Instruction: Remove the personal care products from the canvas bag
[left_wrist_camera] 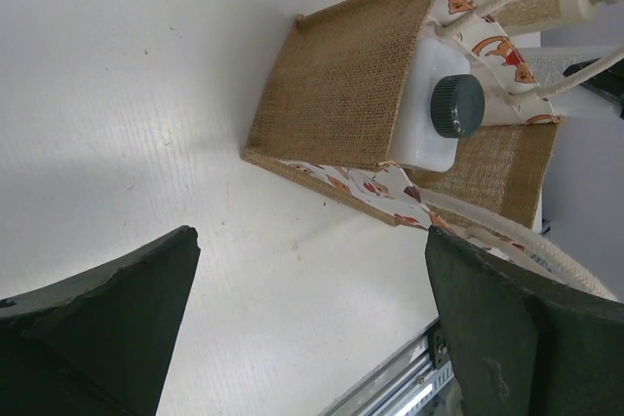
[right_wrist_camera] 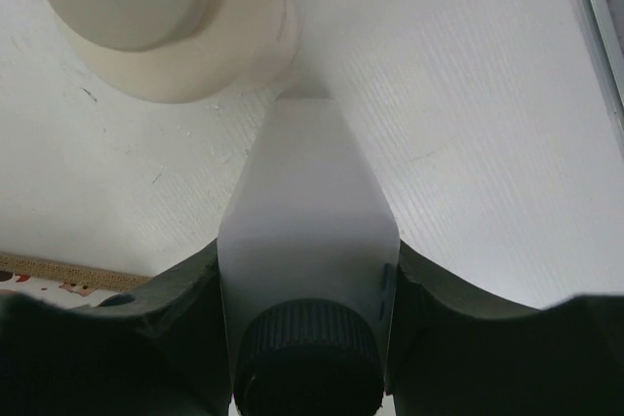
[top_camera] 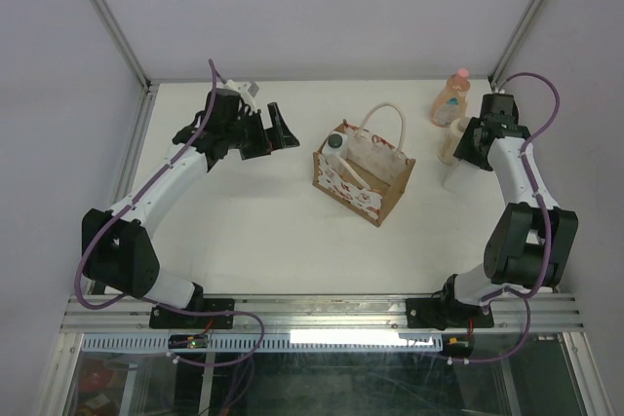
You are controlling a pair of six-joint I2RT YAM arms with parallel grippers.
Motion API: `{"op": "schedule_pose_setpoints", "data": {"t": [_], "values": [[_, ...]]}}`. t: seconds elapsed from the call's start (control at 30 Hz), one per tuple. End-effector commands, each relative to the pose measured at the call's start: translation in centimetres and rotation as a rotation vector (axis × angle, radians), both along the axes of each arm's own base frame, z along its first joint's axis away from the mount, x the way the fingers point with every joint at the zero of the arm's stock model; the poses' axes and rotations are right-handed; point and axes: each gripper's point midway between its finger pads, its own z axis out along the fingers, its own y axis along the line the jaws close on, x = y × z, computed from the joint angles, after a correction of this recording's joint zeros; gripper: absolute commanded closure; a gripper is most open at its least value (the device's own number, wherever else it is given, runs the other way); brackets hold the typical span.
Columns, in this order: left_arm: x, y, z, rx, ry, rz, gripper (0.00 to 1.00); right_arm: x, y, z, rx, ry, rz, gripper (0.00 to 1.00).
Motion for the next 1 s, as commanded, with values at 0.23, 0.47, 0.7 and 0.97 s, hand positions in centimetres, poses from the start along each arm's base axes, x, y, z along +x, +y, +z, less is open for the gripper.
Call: {"op": "schedule_pose_setpoints", "data": {"t": [0.23,0.47,0.7,0.97], "values": [[1.1,-0.6,2.8,-0.009,-0.084,-0.014,0.01,3.7,-1.3,3.5,-0.063,-0.142,0.006,0.93],[1.0,-0.6,2.8,-0.012,-0.082,-0.015,0.01,2.9,-0.4,4.0,-0.035,-0.145,0.048,0.32],[0.8,-0.6,3.1,-0.021,-0.085,-0.016,0.01,2.5,0.0,6.8,-0.017,-0.191,0.043,0.12],[-0.8,-0.1,3.5,-0.04,-0.093,-0.008,0.01,-0.5,2.9,10.5,0.093,-0.287,0.088,0.11]]}}
